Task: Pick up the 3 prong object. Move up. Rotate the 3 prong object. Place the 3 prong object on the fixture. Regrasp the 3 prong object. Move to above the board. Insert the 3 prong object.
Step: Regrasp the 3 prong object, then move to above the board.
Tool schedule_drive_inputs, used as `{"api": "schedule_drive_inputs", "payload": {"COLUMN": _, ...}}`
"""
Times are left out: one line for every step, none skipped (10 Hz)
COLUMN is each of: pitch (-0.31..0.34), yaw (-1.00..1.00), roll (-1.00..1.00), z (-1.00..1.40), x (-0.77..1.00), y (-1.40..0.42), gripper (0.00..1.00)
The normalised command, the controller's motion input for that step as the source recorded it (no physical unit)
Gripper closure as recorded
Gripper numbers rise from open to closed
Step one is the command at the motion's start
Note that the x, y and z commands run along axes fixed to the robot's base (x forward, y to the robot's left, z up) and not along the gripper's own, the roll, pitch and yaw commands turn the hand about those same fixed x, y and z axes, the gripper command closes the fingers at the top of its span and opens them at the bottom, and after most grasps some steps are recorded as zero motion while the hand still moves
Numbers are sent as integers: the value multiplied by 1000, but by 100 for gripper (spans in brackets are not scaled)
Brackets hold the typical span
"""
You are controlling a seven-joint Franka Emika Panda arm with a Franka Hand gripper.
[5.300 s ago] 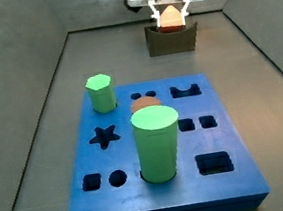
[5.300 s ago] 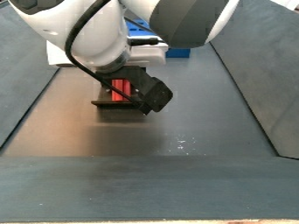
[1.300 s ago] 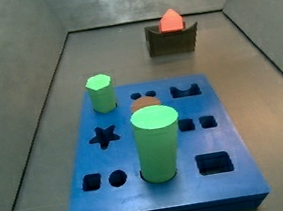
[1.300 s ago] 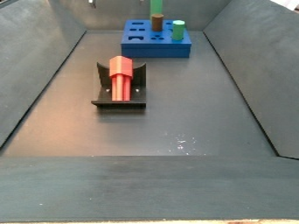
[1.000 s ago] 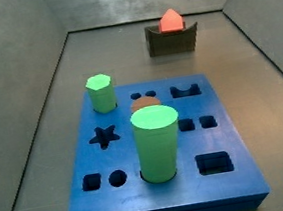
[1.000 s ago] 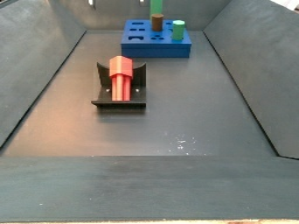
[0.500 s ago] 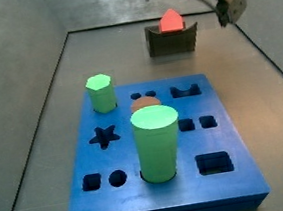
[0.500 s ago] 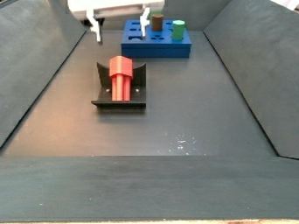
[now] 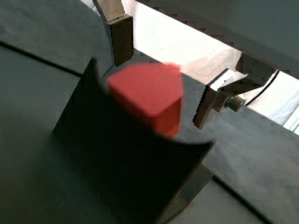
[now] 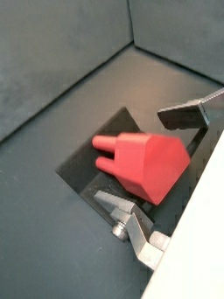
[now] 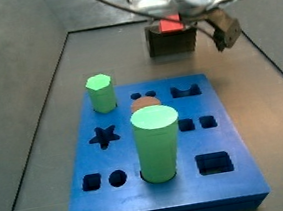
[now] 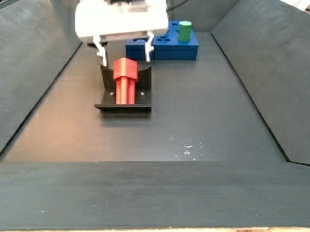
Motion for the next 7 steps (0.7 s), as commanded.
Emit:
{"api": "schedule_drive_inputs", "payload": {"pitch": -66, "yaw": -19, "roll": 67, "z": -495, "x": 79, "y": 13, "gripper": 0}}
{"api": "schedule_drive_inputs", "payload": {"pitch": -49, "yaw": -24, "roll": 65, "z": -350, "x": 74, "y": 11, "gripper": 0}}
{"api": "schedule_drive_inputs", "payload": {"pitch": -33, "yaw": -26, "roll": 60, "z": -212, "x": 69, "y": 9, "gripper": 0}}
{"api": "schedule_drive_inputs", "payload": {"pitch": 0, "yaw": 0, "roll": 0, "z": 0, "x": 0, "y": 0, "gripper": 100}}
{"api": "schedule_drive_inputs", "payload": {"pitch": -143, "yaw": -299, "roll": 79, "z": 1000, "x": -46, "y": 227, "gripper": 100}}
{"api": "schedule_drive_inputs", "payload": {"pitch": -144, "yaw": -299, "roll": 73, "z": 1000, "x": -47, "y": 226, "gripper": 100}}
{"api": "schedule_drive_inputs", "payload": {"pitch": -119, "yaw": -285, "roll": 30, "z": 1000, "x": -57, "y": 216, "gripper": 100}}
